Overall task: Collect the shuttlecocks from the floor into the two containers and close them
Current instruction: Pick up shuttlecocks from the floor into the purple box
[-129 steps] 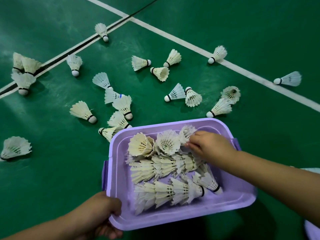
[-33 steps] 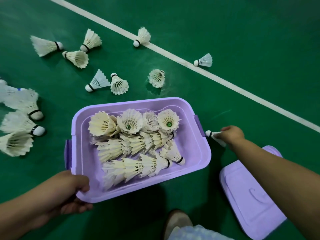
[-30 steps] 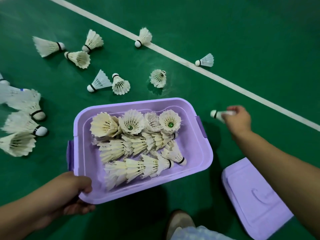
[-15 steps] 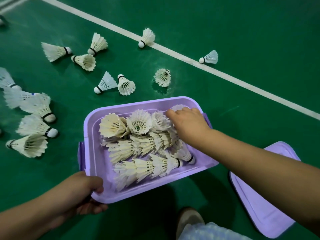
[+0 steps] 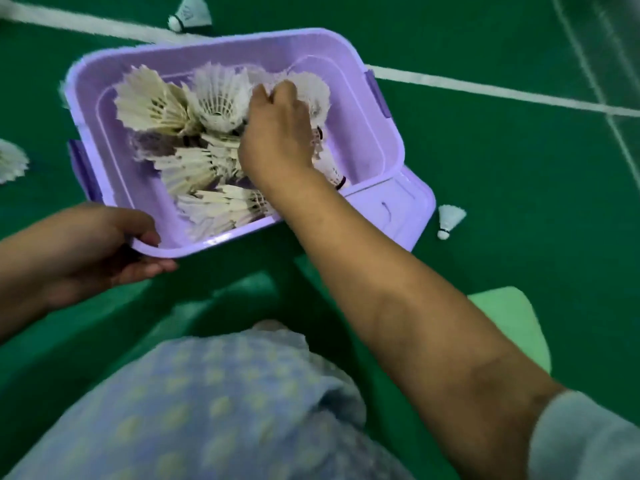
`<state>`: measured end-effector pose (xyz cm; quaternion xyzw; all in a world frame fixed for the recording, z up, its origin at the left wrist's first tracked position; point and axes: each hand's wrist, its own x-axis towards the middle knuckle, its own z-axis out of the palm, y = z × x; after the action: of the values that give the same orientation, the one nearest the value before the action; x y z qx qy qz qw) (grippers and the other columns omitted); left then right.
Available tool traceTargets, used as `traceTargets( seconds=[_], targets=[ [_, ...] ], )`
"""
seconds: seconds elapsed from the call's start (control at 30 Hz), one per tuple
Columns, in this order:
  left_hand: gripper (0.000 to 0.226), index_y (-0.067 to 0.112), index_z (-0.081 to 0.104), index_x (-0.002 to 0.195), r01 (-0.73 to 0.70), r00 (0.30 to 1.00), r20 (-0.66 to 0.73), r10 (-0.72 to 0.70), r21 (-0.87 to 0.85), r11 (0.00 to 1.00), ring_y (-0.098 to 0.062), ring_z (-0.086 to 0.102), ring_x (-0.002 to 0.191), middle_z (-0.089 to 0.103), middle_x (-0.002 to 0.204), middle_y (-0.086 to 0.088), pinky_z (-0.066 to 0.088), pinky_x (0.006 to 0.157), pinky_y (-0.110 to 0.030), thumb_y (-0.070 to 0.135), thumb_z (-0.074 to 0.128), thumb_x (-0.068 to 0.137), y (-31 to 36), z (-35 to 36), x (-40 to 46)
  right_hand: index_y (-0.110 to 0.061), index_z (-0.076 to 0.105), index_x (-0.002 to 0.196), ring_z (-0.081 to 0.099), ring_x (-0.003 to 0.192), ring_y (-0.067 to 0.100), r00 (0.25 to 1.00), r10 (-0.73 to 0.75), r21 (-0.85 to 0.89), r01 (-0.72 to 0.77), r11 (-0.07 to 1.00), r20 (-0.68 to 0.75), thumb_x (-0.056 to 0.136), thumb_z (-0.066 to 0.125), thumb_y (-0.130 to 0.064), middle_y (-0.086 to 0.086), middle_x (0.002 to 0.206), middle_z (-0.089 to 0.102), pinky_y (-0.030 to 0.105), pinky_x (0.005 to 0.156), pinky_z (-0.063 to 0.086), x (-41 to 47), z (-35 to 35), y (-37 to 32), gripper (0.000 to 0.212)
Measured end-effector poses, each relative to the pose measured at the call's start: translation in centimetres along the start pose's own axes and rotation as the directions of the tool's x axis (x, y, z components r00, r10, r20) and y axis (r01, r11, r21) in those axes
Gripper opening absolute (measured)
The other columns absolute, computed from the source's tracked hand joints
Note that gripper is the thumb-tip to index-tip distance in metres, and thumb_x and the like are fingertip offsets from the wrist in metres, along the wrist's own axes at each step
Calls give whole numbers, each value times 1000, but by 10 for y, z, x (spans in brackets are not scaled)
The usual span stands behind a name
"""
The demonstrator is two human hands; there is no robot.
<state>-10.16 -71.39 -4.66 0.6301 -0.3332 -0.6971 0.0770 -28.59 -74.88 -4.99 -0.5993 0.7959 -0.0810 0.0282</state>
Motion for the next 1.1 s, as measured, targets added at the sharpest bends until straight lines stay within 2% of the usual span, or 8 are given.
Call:
traceTargets(
  seconds=[0.2, 0.27, 0.37, 0.43, 0.53, 0.63, 0.73, 1.1],
  targets=[
    [17, -1, 44, 74, 14, 993, 121, -16, 16, 1000, -15, 55, 26, 48, 62, -19, 42, 27, -15, -7, 39, 89, 23, 57, 9, -6, 39, 135, 46, 112, 33, 993, 107, 24, -106, 994, -49, 86, 47, -5, 16, 128, 41, 35, 92, 39, 4, -37, 71, 50],
    [11, -3, 42, 80, 32, 991, 130, -33, 11, 999, -17, 57, 28, 50, 61, -20, 44, 29, -17, -7, 39, 89, 30, 74, 13, -4, 43, 134, 50, 108, 33, 974, 29, 94, -8, 995, -224, 90, 49, -11, 17, 124, 46, 36, 90, 42, 0, -51, 94, 45],
    [6, -6, 39, 91, 32, 993, 116, -32, 6, 999, -23, 60, 31, 42, 94, -30, 44, 31, -19, -9, 41, 87, 39, 89, 34, -1, 57, 115, 52, 95, 23, 760, 62, 201, 91, 975, -647, 92, 48, -15, 20, 109, 51, 27, 82, 45, 3, -65, 159, 28],
    [10, -8, 38, 94, 22, 995, 100, -25, 26, 999, -24, 59, 31, 46, 89, -31, 43, 31, -19, -10, 42, 86, 43, 96, 53, 4, 53, 111, 45, 100, 20, 664, 236, 269, -55, 962, -710, 90, 45, -9, 26, 114, 47, 16, 85, 38, 10, -52, 229, 26],
    [10, -7, 40, 77, 2, 996, 91, -7, 49, 999, -22, 57, 28, 51, 41, -16, 41, 30, -17, -11, 41, 86, 44, 100, 69, 9, 47, 120, 43, 116, 35, 571, 613, 428, -440, 790, -545, 89, 40, -1, 31, 129, 39, 23, 93, 34, 4, -15, 320, 33],
    [11, -7, 41, 76, 1, 998, 56, -4, 65, 998, -22, 57, 28, 50, 29, -11, 42, 29, -18, -11, 41, 86, 44, 98, 79, -8, 42, 136, 37, 128, 38, 621, 781, 75, -778, 624, -66, 90, 46, -8, 18, 146, 32, 36, 104, 31, -10, 38, 386, 46],
    [8, -9, 44, 79, 14, 998, 61, -19, 80, 997, -22, 57, 29, 53, 32, -13, 42, 30, -19, -10, 41, 86, 41, 92, 83, -15, 54, 129, 43, 126, 37, 650, 695, -248, -651, 718, 308, 88, 57, -19, 14, 146, 35, 41, 105, 37, -18, 74, 404, 41],
    [16, -12, 45, 71, 23, 997, 69, -30, 98, 995, -17, 46, 21, 54, 35, -18, 31, 25, -13, -12, 39, 86, 34, 87, 66, 1, 66, 104, 61, 98, 36, 729, 602, -382, -481, 789, 325, 85, 55, -5, 24, 108, 64, 33, 78, 47, -14, 48, 384, 23]
  ],
)
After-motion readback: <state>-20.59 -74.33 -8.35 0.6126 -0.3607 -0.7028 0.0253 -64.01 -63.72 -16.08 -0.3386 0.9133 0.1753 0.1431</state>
